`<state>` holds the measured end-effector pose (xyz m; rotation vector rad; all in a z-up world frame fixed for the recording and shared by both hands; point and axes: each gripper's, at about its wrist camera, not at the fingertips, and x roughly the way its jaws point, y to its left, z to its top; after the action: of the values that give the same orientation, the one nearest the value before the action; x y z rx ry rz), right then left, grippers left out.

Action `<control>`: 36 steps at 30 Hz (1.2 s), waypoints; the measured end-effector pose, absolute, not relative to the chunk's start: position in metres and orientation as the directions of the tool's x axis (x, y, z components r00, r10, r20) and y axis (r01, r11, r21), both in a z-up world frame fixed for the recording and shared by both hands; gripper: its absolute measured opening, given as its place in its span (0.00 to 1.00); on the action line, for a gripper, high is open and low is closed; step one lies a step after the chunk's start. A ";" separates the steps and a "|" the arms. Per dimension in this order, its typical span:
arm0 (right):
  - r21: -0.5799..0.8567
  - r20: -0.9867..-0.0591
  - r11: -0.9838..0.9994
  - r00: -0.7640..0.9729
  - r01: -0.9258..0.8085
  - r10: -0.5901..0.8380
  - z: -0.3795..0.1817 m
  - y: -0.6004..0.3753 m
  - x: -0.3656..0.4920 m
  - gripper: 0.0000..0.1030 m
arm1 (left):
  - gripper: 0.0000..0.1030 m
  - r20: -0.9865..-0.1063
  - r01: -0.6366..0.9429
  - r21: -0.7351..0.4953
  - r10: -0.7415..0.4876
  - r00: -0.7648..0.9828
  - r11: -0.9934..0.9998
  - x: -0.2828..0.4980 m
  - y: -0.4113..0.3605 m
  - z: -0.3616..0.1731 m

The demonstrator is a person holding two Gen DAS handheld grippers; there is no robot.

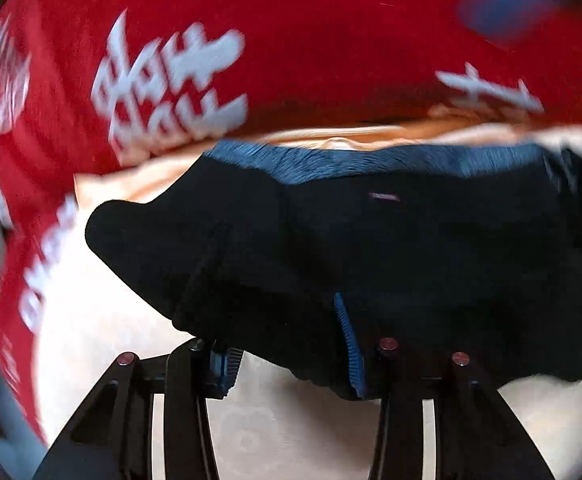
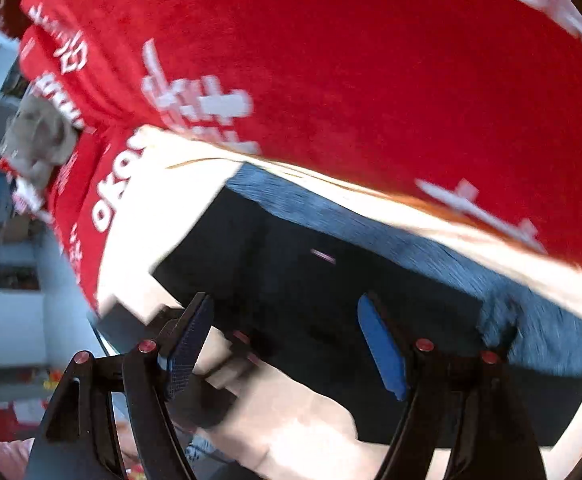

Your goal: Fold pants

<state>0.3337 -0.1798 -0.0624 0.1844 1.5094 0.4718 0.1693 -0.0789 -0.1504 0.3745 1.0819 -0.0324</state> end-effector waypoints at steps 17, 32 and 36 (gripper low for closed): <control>0.262 -0.928 0.841 -0.363 -0.473 0.085 -0.155 -0.019 0.357 0.72 | 0.43 -0.820 0.295 0.421 0.221 0.528 0.858 0.149 -0.098 -0.148; 0.587 -0.809 0.770 -0.160 -0.250 0.565 -0.057 -0.175 0.329 0.16 | 0.43 -0.776 0.381 0.306 -0.004 0.631 0.873 0.118 -0.178 -0.036; 0.644 -0.759 0.740 -0.045 -0.191 0.649 -0.025 -0.250 0.308 0.16 | 0.43 -0.768 0.448 0.282 -0.080 0.635 0.849 0.108 -0.228 -0.010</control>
<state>0.3083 -0.2496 -0.0252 0.3968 1.4677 0.7090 0.1076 -0.2279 -0.0095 0.4805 0.8347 -0.3148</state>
